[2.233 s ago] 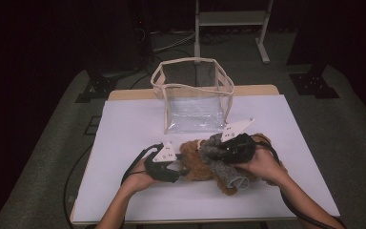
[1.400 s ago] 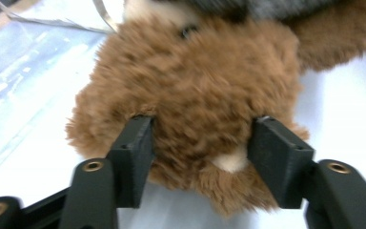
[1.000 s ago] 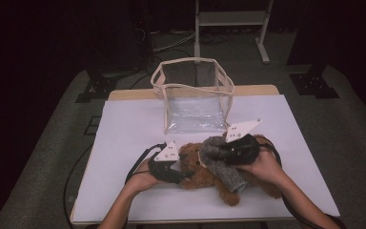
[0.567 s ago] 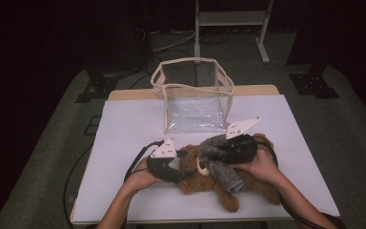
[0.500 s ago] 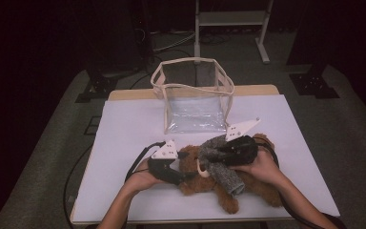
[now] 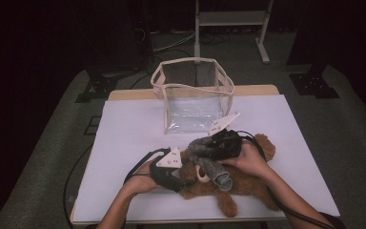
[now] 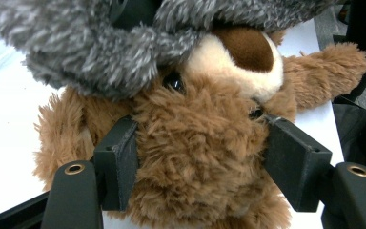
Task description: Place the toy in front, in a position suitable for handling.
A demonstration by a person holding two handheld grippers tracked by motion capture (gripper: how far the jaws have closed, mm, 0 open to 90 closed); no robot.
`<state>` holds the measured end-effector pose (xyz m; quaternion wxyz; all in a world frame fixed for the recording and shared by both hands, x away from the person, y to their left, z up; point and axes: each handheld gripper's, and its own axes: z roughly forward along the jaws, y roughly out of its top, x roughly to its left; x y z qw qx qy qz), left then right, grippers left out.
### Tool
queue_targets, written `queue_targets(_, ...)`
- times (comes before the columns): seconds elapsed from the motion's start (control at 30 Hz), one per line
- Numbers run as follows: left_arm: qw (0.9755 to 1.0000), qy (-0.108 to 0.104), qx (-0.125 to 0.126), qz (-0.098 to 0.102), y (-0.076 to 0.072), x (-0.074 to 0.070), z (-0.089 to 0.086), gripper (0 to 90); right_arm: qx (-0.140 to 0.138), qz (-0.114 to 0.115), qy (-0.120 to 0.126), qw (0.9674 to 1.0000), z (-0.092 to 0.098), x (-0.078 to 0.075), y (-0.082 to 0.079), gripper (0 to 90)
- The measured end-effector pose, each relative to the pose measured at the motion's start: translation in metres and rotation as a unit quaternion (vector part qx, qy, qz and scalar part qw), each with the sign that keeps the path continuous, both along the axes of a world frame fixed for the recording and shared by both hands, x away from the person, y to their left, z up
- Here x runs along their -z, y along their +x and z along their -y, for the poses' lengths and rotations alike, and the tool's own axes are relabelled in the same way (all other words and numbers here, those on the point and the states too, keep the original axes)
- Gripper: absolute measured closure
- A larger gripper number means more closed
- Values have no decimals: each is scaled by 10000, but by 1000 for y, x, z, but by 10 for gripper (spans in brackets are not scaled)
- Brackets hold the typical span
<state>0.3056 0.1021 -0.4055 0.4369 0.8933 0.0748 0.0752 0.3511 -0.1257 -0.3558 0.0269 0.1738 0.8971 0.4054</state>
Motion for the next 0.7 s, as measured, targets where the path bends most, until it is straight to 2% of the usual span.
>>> queue_targets(0.03,10000,0,0,0,0,0,0,331,-13,60,-78,10000,3,-1,0,714)
queue_targets(0.13,10000,57,13,3,-1,-1,0,332,95,38,-151,9998,11,-2,-3,714)
queue_targets(0.2,10000,49,13,-5,-1,-1,0,333,231,43,-291,9993,27,-2,-4,714)
queue_targets(0.23,10000,33,16,-20,-1,-2,1,333,316,0,-246,9992,30,-1,-4,714)
queue_targets(0.33,10000,62,54,-4,0,-2,2,333,323,-60,-208,9992,34,0,-3,714)
queue_targets(0.4,9999,97,64,-24,-1,-2,2,332,315,-55,-225,9992,27,-1,-3,713)
queue_targets(0.43,9999,113,98,-37,-1,-1,2,332,253,11,-280,9993,18,-2,-1,713)
queue_targets(0.53,9999,93,132,-57,-2,-1,1,331,117,-5,-191,9997,1,-5,3,713)
queue_targets(0.57,9999,93,132,-57,-2,-1,1,331,117,-5,-191,9997,1,-5,3,713)
queue_targets(0.6,9998,116,151,-39,-3,-1,0,332,31,-37,-214,9998,-9,-3,5,711)
queue_targets(0.7,9998,117,143,-9,-3,-1,0,333,25,-34,-293,9996,-12,-2,5,711)
